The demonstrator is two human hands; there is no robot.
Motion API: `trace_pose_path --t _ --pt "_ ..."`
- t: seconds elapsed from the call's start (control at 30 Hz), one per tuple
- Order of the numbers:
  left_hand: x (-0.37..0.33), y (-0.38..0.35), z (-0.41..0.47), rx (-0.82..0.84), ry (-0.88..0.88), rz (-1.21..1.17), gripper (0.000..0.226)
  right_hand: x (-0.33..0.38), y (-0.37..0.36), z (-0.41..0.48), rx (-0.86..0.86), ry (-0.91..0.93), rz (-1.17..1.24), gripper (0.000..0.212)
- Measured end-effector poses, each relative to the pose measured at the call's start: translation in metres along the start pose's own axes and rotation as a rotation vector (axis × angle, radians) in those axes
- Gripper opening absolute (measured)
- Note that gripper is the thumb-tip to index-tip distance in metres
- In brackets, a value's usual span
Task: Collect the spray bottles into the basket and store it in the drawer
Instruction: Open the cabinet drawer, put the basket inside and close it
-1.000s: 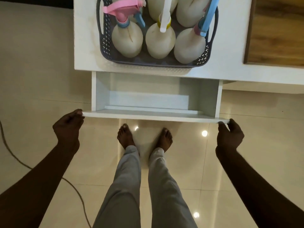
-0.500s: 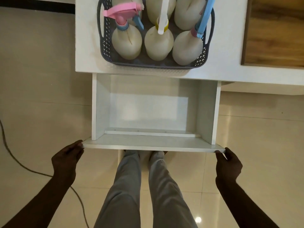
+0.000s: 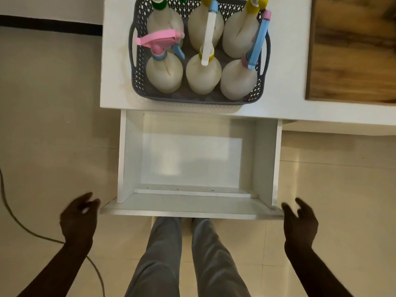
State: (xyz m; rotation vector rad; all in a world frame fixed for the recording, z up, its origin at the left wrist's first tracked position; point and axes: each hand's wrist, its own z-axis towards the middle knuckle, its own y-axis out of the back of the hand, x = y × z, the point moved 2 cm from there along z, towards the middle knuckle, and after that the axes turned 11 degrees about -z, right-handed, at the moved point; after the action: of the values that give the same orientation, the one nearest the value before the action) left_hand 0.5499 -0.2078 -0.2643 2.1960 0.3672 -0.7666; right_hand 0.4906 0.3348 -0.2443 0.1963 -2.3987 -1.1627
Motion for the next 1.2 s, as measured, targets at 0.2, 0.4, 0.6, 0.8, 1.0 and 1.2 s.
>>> trace_pose_path --t 0.2,0.4,0.6,0.8,1.0,1.2 --pt "-0.166 -0.063 0.039 0.022 -0.498 -0.181 0.031 0.174 0.010 0.027 0.072 0.317 0.307 0.033" --pt "-0.325 -0.143 0.065 0.389 -0.251 -0.457 0.012 0.333 -0.009 0.049 0.375 0.424 0.445 0.020" --pt "-0.368 -0.170 0.067 0.473 -0.111 -0.328 0.020 0.390 -0.028 0.052 0.443 0.369 0.355 0.019" --pt "-0.362 -0.175 0.079 0.451 -0.121 -0.292 0.017 0.396 -0.038 0.069 0.387 0.401 0.227 0.020" --pt "-0.357 -0.180 0.084 0.448 -0.145 -0.298 0.018 0.396 -0.042 0.081 0.431 0.363 0.253 0.023" --pt "-0.333 -0.159 0.064 0.483 -0.146 -0.374 0.022 0.355 -0.028 0.063 0.490 0.344 0.273 0.026"
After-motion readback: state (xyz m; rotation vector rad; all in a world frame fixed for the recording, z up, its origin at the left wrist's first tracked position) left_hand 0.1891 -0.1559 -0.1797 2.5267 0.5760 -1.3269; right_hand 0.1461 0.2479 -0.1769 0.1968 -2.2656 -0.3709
